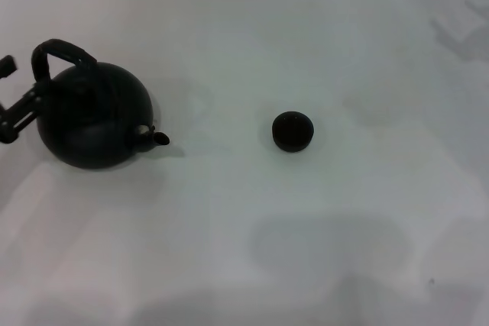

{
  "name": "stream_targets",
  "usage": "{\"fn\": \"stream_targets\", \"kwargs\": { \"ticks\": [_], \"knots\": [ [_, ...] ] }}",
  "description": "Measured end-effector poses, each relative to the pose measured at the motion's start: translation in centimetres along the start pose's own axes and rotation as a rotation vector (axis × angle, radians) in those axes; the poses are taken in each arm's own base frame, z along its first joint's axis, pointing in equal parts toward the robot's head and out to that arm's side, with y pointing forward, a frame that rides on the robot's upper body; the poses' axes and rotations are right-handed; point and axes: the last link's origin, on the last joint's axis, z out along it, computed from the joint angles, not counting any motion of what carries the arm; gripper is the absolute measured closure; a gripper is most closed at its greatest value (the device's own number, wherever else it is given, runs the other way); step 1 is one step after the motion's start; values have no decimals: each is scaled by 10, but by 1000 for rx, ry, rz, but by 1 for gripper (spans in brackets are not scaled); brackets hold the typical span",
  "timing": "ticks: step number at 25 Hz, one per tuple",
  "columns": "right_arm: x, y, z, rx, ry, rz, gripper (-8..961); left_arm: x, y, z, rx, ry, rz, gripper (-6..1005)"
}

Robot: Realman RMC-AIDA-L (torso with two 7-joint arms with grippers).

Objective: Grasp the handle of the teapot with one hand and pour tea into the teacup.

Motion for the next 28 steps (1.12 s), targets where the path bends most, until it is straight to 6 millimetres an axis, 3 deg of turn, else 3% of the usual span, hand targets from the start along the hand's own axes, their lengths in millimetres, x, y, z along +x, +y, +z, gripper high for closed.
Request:
{"fn": "stream_targets", "kwargs": {
  "ticks": [7,19,28],
  "knots": [
    [0,-2,-3,7,-1,0,108,-5,0,-42,104,59,-12,382],
    [10,-6,-27,60,-19,41,109,-25,-24,-119,552,227,-94,384],
    [29,12,-60,113,-146,111,108,-22,-51,-149,796,314,-100,387]
  ]
}}
